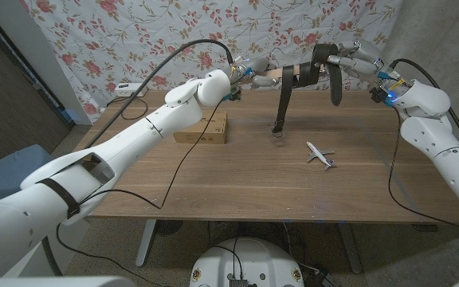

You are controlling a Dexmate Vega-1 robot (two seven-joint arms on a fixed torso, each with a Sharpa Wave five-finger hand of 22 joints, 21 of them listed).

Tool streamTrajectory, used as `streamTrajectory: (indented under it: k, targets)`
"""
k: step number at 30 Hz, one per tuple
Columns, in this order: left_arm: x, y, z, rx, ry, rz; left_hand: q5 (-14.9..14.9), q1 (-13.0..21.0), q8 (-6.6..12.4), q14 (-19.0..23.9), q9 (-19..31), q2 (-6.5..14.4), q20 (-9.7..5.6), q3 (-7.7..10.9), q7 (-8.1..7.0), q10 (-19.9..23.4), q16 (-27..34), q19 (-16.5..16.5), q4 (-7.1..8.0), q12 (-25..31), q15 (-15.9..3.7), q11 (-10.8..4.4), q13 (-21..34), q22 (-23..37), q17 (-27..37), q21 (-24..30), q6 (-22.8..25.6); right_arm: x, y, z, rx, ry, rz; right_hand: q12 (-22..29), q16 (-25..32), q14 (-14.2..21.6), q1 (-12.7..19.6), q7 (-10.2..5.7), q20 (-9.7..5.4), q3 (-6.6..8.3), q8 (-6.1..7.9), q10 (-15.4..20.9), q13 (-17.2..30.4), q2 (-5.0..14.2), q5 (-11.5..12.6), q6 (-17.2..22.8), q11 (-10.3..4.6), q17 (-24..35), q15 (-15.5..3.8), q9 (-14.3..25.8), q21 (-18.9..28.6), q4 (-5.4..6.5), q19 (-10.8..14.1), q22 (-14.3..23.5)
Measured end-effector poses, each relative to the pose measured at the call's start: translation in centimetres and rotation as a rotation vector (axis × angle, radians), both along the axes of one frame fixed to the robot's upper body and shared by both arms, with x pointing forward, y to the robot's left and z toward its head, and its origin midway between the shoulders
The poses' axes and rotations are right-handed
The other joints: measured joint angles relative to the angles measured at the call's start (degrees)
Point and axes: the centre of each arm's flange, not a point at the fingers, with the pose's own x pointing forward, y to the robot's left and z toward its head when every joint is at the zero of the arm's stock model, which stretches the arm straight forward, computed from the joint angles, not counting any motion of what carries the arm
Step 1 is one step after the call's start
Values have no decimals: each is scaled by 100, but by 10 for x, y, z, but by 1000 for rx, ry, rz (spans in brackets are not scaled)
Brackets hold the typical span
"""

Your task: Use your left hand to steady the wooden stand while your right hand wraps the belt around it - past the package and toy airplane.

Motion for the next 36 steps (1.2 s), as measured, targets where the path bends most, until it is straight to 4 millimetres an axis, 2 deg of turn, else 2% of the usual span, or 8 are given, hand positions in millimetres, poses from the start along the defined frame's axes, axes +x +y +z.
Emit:
streamTrajectory:
  k: [8, 13, 18, 20, 22, 26, 28, 36]
  targets:
    - [-1, -2, -4, 27, 9, 7, -16, 1, 23, 0, 0, 0, 0, 56, -9, 0, 0, 0, 57, 8, 0, 0, -249, 0, 9, 0, 33, 14, 11, 22, 102, 15, 0, -197, -171, 0, -2, 0, 25, 136, -85, -2, -245, 3, -118, 0, 2, -279, 0, -98, 76, 104, -24, -31]
    - [-2, -2, -5, 33, 7, 7, -16, 2, 56, 1, 8, 1, 0, 70, -11, -1, -4, 0, 72, 8, 0, 1, -330, 0, 12, 0, 34, 23, 10, 27, 150, 55, -36, -401, -283, 31, -3, 1, 25, 340, -117, -200, -417, 4, -223, 0, 14, -501, 30, -181, 157, 106, -23, -35]
    - [-3, -3, -6, 48, 4, 15, -16, 10, 66, 10, 8, 9, 0, 79, -11, -1, -7, 0, 80, 9, -10, 1, -330, 24, 10, 0, 34, 32, 26, 38, 185, 99, -60, -685, -385, 60, -2, 0, 45, 584, -155, -470, -616, 3, -405, -2, 100, -728, 2, -299, 249, 120, -27, -60]
    - [-3, -3, -6, 49, 4, 14, -16, 18, 66, 10, 8, 17, 0, 80, -11, -1, -7, 0, 81, 10, -10, 1, -330, 28, 5, 0, 34, 39, 24, 38, 208, 135, -87, -908, -529, -112, -4, -105, 131, 669, -187, -710, -742, 5, -569, -112, 235, -928, 21, -390, 314, 207, -89, -62]
    - [-3, -3, -6, 52, 4, 16, -17, 24, 66, 10, 8, 22, 0, 80, -9, -1, -8, 0, 81, 31, -10, 2, -330, 28, 5, 0, 31, 39, 30, 41, 199, 144, -93, -1165, -668, -334, -89, -94, 268, 727, -187, -1121, -855, 104, -736, -388, 256, -1135, 79, -507, 371, 403, -165, -71]
    - [-3, -3, -7, 55, 5, 18, -18, 25, 66, 11, 8, 24, 0, 80, -9, -11, -20, 0, 81, 458, -9, 10, -326, 28, 12, 0, 31, 46, 36, 44, 187, 190, -122, -1632, -922, -718, -693, 53, 488, 650, -207, -1756, -1059, 155, -984, -986, 481, -1494, 216, -734, 377, 704, -385, -100]
    - [-3, -3, -7, 59, 8, 18, -17, 34, 66, 10, 8, 32, 0, 80, -9, -10, -16, 0, 81, 764, -9, 10, 302, 28, 27, 0, 52, 51, 39, 47, 172, 213, -133, -1822, -1054, -933, -1049, 81, 586, 580, -205, -1990, -1143, 79, -1044, -1222, 622, -1653, 267, -816, 373, 803, -484, -130]
    - [1, -2, -7, 59, 12, 22, -17, 34, 66, 10, 8, 32, 0, 80, -9, 11, -16, 0, 81, 780, -8, -11, 381, 28, 15, 0, 52, 73, 45, 48, 119, 294, -142, -2304, -1570, -1775, -2383, 246, 866, 24, -204, -2694, -1292, -308, -1071, -1998, 914, -2187, 619, -1078, 219, 955, -874, -145]
